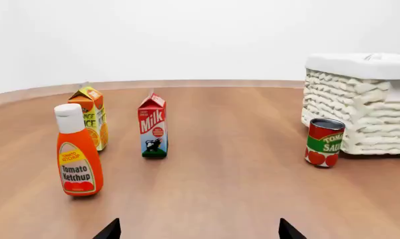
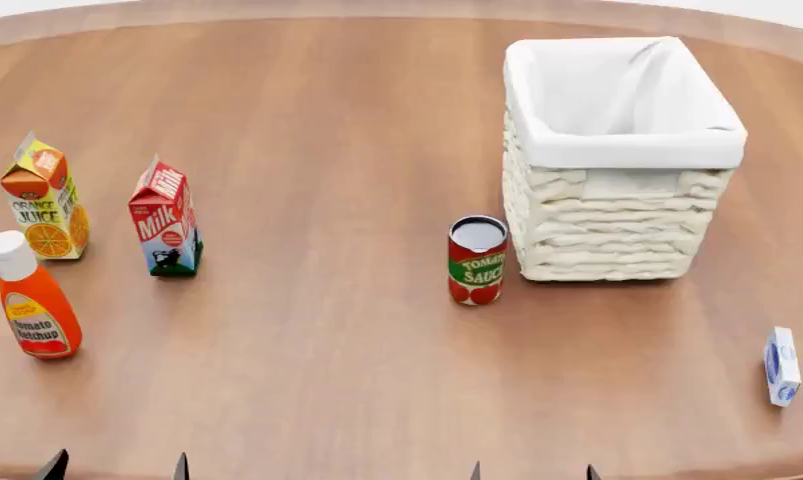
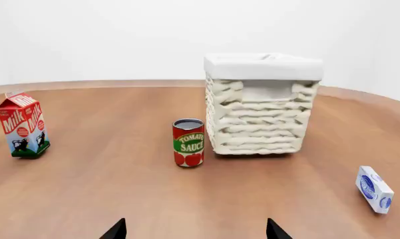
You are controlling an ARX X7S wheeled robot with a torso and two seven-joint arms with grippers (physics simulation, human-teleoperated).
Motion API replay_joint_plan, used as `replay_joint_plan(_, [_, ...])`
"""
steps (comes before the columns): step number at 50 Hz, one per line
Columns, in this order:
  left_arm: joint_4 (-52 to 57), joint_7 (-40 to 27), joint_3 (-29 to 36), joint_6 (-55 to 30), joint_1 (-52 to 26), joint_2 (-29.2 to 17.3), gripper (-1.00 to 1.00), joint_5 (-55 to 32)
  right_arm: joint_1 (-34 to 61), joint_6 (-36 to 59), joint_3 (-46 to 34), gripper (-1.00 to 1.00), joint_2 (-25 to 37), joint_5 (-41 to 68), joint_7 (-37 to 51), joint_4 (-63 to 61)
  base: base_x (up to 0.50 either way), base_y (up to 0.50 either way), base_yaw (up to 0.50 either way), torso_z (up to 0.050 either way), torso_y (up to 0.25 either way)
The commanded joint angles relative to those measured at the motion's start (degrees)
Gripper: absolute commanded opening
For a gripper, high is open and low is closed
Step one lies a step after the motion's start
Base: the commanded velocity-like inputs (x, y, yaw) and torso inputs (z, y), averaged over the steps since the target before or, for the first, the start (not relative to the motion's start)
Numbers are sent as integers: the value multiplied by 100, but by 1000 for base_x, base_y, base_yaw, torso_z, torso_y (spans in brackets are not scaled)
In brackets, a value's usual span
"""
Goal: Pick the milk and place it in the basket.
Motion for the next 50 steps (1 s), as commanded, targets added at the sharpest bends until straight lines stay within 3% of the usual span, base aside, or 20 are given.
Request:
replay_joint_plan(1, [11,-76,90,-71,-12,-103,100,-111,-39,83,-115,100,89,91,115,-176,0,0,0,0,0])
replay_joint_plan(17, [-194,-318,379,-37,-61,-339,100,-242,82,391,-367,100,283,142,654,-152,0,11,0,0,0])
replay_joint_plan(40, [-468,-527,523,121,-160,-497,100,-394,159,267,-662,100,431,280,860,63,0,500,0,0,0])
replay_joint_plan(45, [-467,-574,581,118,-161,-530,100,-401,178,302,-675,100,452,294,950,78,0,0,0,0,0])
replay_joint_plan(47, [-348,-618,615,-81,-221,-539,100,-385,217,463,-686,100,471,381,907,-21,0,0,0,0,0])
replay_joint_plan(50, [412,-676,635,-951,-370,-578,100,-458,412,1423,-691,100,552,514,892,-693,0,0,0,0,0])
